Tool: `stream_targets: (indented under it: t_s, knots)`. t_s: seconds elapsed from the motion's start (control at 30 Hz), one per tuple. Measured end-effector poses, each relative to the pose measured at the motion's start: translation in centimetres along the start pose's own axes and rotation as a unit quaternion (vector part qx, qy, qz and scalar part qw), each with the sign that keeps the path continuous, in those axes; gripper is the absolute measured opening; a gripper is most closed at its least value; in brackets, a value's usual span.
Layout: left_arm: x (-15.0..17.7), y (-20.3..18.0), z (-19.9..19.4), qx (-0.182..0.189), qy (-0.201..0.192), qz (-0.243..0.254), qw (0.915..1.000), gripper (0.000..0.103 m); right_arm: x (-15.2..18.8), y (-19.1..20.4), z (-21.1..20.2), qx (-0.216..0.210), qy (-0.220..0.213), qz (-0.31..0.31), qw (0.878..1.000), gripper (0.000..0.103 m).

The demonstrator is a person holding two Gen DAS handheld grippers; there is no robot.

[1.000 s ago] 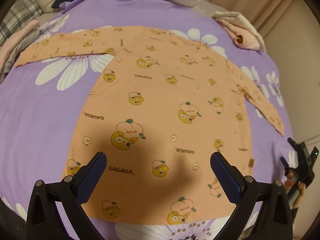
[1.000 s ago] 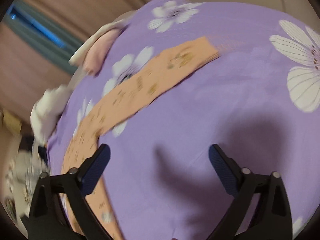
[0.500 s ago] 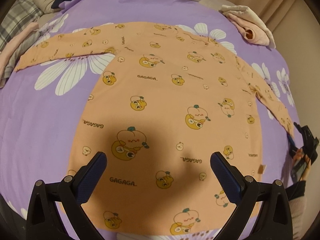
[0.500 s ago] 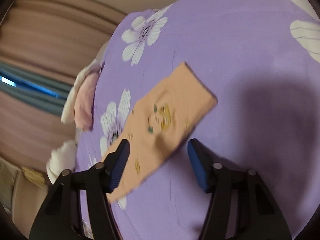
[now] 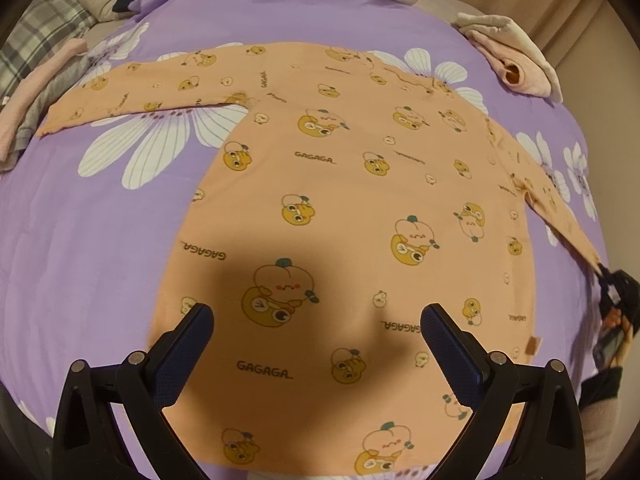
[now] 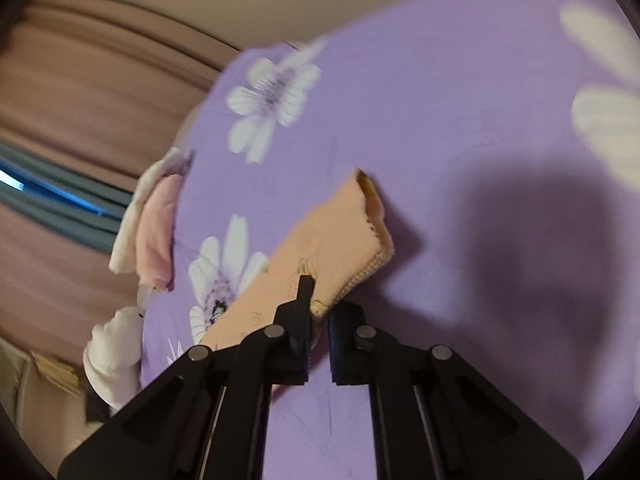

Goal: Fold small clothes
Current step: 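Grasp the orange shirt's sleeve cuff with the right gripper, then lift the sleeve with the right gripper and lay it across the shirt body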

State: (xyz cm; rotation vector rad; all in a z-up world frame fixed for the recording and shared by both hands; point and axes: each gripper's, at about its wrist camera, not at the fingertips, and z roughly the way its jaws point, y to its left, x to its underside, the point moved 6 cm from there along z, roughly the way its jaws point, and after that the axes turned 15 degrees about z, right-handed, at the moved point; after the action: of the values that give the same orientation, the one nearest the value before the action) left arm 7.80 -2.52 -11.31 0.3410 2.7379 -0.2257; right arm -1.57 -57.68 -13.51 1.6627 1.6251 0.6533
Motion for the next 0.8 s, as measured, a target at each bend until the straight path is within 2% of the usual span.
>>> stream_targets:
  t_s: [0.1,0.17,0.2,0.3,0.37,0.47,0.6,0.8]
  knots:
    - [0.1,0.2,0.0,0.002,0.001,-0.004,1.0,0.102,0.3,-0.1,-1.0,0.005,0.004,-0.016,1.0,0.007]
    - [0.2,0.2,-0.1,0.008,0.001,-0.006,1.0,0.102,0.5,-1.6,-0.1,0.056,0.013,-0.016,0.998,0.008]
    - [0.3,0.2,-0.1,0.01,0.0,-0.006,0.9999,0.102,0.6,-2.5,0.4,0.067,0.023,-0.003,0.998,0.008]
    - [0.5,0.6,-0.5,0.008,-0.002,-0.004,1.0,0.102,0.3,-3.0,0.8,0.057,0.024,0.021,0.998,0.008]
    - [0.7,1.0,-0.8,0.006,-0.007,-0.007,0.9999,0.102,0.1,-2.1,0.5,0.061,0.023,0.009,0.998,0.008]
    - [0.9,2.0,-1.0,0.002,-0.009,-0.019,0.9998,0.102,0.5,1.7,0.0,0.047,0.016,-0.039,0.998,0.008]
    - [1.4,3.0,-0.7,0.006,-0.005,-0.035,0.9994,0.102,2.7,8.0,-0.5,0.02,0.019,-0.108,0.994,0.008]
    - [1.8,4.2,-0.9,0.03,-0.011,-0.038,0.9988,0.102,8.2,17.4,-0.6,-0.017,0.036,-0.21,0.977,0.008]
